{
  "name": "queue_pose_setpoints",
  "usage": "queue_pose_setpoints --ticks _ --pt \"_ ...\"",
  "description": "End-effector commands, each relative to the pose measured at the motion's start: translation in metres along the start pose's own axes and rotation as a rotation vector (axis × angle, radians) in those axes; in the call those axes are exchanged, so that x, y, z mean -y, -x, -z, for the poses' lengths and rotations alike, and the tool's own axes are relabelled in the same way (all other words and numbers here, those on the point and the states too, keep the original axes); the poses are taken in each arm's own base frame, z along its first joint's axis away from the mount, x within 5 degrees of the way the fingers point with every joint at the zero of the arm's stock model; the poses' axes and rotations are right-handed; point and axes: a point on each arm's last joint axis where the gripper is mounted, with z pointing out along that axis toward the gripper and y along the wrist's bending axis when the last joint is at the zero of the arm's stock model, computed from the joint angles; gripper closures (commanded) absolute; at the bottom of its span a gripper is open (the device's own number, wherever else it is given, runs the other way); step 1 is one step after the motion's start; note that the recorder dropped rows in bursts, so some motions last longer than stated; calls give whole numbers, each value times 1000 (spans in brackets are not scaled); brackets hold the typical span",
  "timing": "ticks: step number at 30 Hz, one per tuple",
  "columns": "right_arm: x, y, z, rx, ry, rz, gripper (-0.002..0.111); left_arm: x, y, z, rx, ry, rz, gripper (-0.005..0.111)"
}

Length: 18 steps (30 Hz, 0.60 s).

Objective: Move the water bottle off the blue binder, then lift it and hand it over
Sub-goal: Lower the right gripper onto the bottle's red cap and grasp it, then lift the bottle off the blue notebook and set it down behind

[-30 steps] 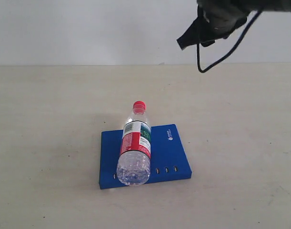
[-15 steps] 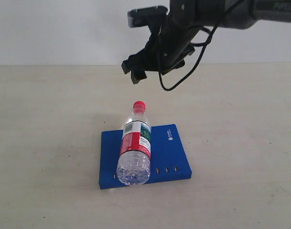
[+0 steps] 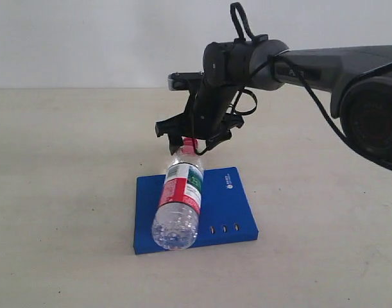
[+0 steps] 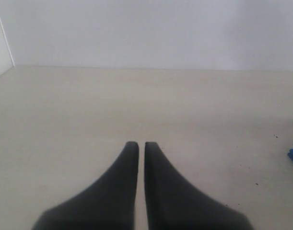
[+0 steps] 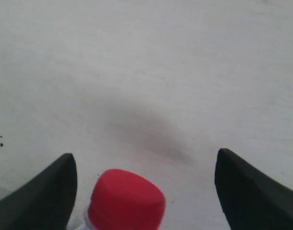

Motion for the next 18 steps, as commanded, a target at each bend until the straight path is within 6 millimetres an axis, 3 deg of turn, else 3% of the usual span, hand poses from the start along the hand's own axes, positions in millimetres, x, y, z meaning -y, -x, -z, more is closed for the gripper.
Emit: queue_pose_setpoints --ticks 1,4,5,15,18 --pt "-2 -2 2 -30 1 10 58 0 -1 0 2 -6 1 102" --pt "-4 2 8 -14 5 60 89 0 -1 0 2 -6 1 102" --pt "-5 5 11 0 7 85 107 0 -1 0 2 -6 1 102" --pt "-21 36 81 136 43 113 108 0 -1 0 2 -6 1 102" --pt "-19 39 93 167 16 113 108 0 -1 0 2 -6 1 102"
